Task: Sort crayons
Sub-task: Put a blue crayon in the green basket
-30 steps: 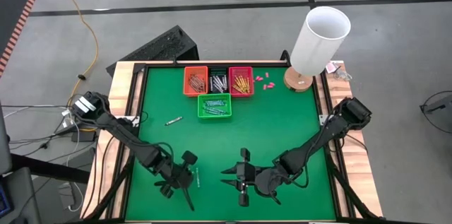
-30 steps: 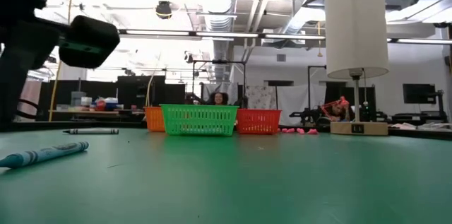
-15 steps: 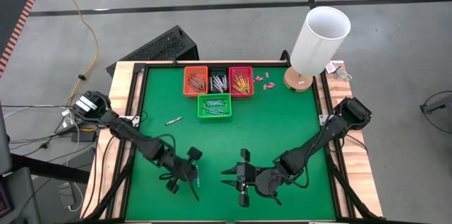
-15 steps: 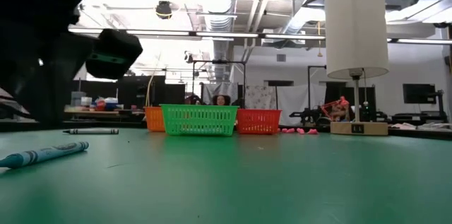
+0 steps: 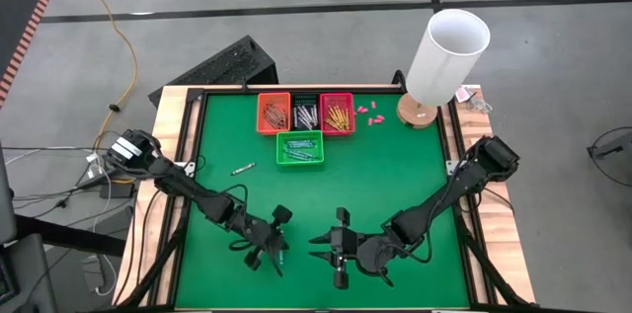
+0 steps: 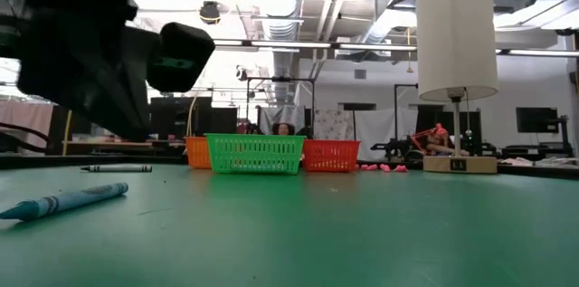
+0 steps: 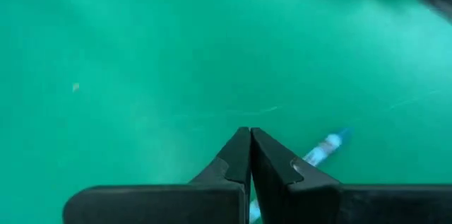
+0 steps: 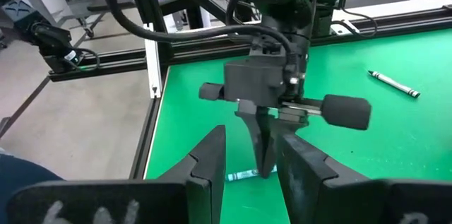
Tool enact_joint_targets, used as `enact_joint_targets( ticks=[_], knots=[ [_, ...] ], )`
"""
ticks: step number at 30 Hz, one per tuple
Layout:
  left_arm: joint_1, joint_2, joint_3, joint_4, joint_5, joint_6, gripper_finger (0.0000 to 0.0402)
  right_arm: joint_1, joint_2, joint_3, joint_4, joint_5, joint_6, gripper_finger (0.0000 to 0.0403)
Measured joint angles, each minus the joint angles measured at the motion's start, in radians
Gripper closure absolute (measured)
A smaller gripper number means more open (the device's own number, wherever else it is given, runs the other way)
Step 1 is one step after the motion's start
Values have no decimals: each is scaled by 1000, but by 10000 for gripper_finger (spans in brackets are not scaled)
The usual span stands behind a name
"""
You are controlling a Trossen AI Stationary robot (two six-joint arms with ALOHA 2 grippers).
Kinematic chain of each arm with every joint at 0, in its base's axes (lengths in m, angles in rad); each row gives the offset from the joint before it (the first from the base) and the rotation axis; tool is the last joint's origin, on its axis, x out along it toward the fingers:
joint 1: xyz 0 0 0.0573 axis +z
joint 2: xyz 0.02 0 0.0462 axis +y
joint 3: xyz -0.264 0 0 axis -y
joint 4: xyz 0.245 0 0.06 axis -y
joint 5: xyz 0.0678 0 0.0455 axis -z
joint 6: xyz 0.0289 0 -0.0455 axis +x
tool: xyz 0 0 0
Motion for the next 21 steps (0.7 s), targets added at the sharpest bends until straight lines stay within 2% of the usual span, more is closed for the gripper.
enact_joint_targets(
  ticks=[2, 5, 7, 13, 15, 21],
  knots=[
    [10, 0, -1, 1, -41, 3, 402, 1, 0, 0, 0, 1, 7, 280],
    [29, 0, -1, 3, -155, -11, 402, 3, 0, 0, -3, 10, 26, 280],
    [40, -8, -1, -11, -183, -24, 402, 6, 0, 0, -22, 49, 53, 280],
    [7, -140, 10, -174, -121, -71, 402, 15, 0, 0, -110, 88, 131, 280],
    [-13, -180, 11, -202, -66, -101, 402, 15, 0, 1, -131, 92, 155, 280],
    [-66, -160, 10, -324, 103, -183, 402, 15, 0, 1, -135, 101, 165, 280]
  ],
)
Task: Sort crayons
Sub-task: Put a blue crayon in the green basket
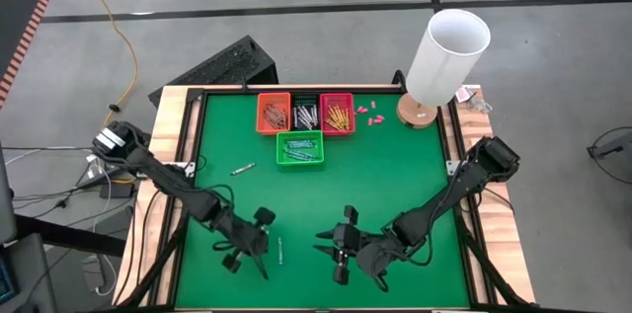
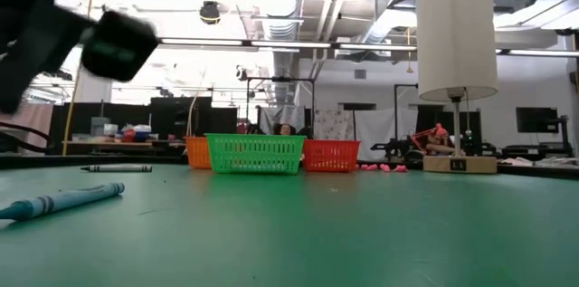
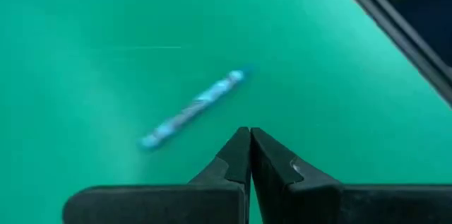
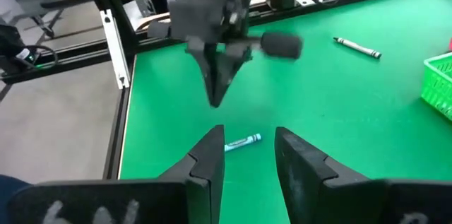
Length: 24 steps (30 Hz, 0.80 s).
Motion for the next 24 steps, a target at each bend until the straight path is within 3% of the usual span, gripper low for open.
enact_joint_targets(
  ticks=[9, 24],
  knots=[
    [-20, 184, 0, 128, 39, -2, 402, 0, 0, 0, -1, 0, 0, 280],
    [47, 203, 0, 299, 71, 209, 401, 0, 0, 0, -1, 2, 1, 280]
  ],
)
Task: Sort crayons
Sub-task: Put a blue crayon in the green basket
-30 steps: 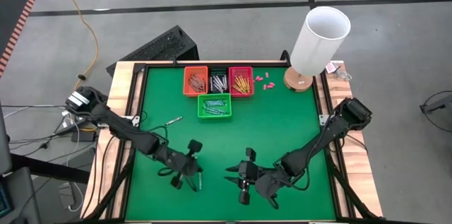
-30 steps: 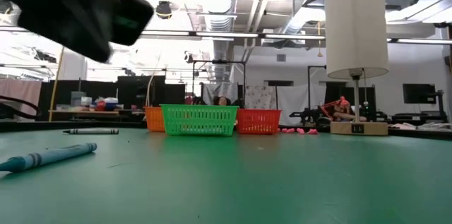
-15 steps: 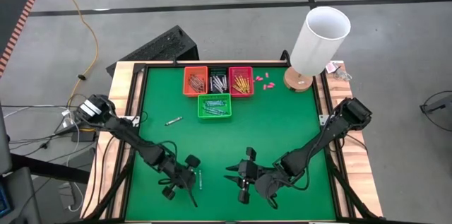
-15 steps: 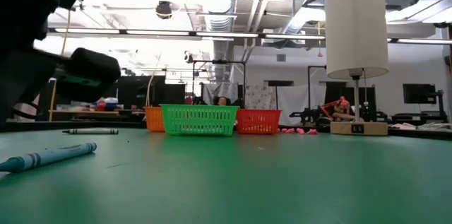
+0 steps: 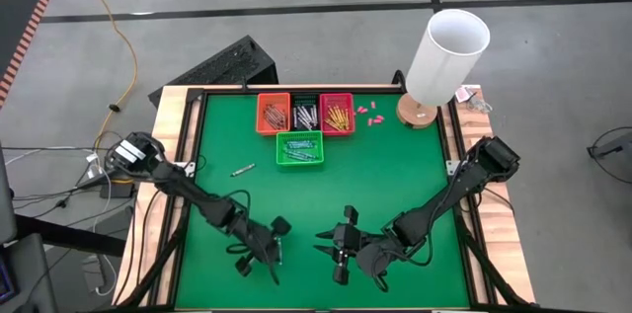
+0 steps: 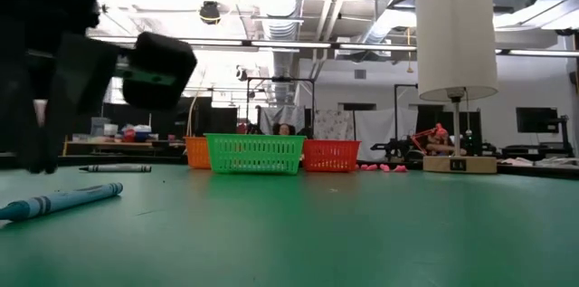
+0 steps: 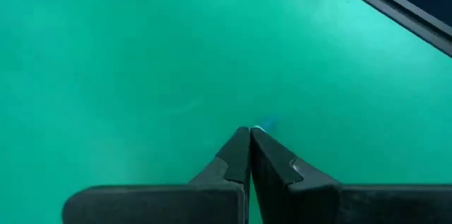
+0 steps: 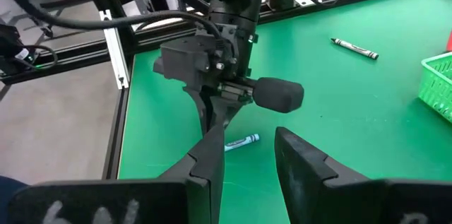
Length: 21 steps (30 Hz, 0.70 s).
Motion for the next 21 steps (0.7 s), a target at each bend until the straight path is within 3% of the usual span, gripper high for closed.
enact_joint_targets(
  ticks=[6, 12, 21],
  knots=[
    [41, 0, 0, 110, -16, 56, 401, 0, 0, 0, 1, 10, 1, 280],
    [86, -7, 0, 166, -216, 12, 401, 7, 0, 0, 1, 54, 7, 280],
    [22, -160, 1, 34, -46, -121, 401, 35, 0, 0, -4, 57, 7, 280]
  ],
)
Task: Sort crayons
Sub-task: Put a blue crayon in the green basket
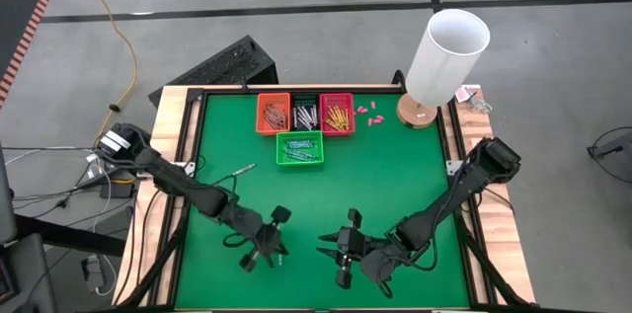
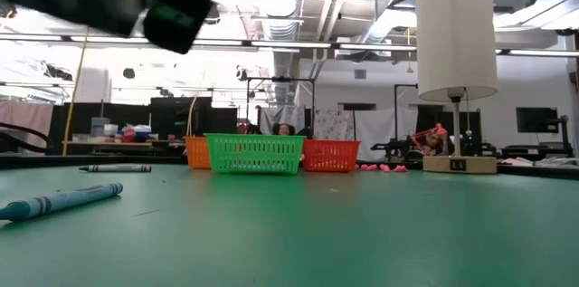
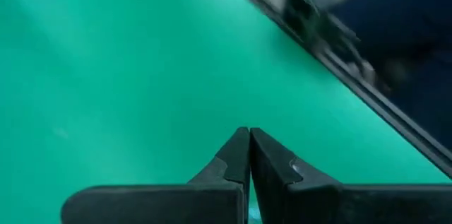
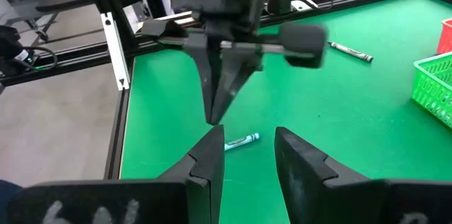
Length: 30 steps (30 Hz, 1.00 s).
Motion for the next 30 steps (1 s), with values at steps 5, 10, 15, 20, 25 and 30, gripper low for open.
enact_joint_targets(
  ticks=[5, 10, 15, 20, 25, 30],
  knots=[
    [-61, 70, 0, -96, 46, -56, 401, 8, 0, 0, -2, 0, 1, 280],
    [-67, 162, -1, 2, 130, -66, 401, 6, 0, 0, -3, 0, -5, 280],
    [-33, 210, -1, 20, 153, -50, 401, 6, 0, 0, -3, 0, -5, 280],
    [13, 226, -1, 57, 193, 26, 401, 6, 0, 0, -2, 0, -5, 280],
    [62, 224, -1, 73, 157, 71, 401, 6, 0, 0, -2, 0, -1, 280],
    [116, 221, -1, 210, 86, 48, 401, 7, 0, 0, -2, 30, 23, 280]
  ],
)
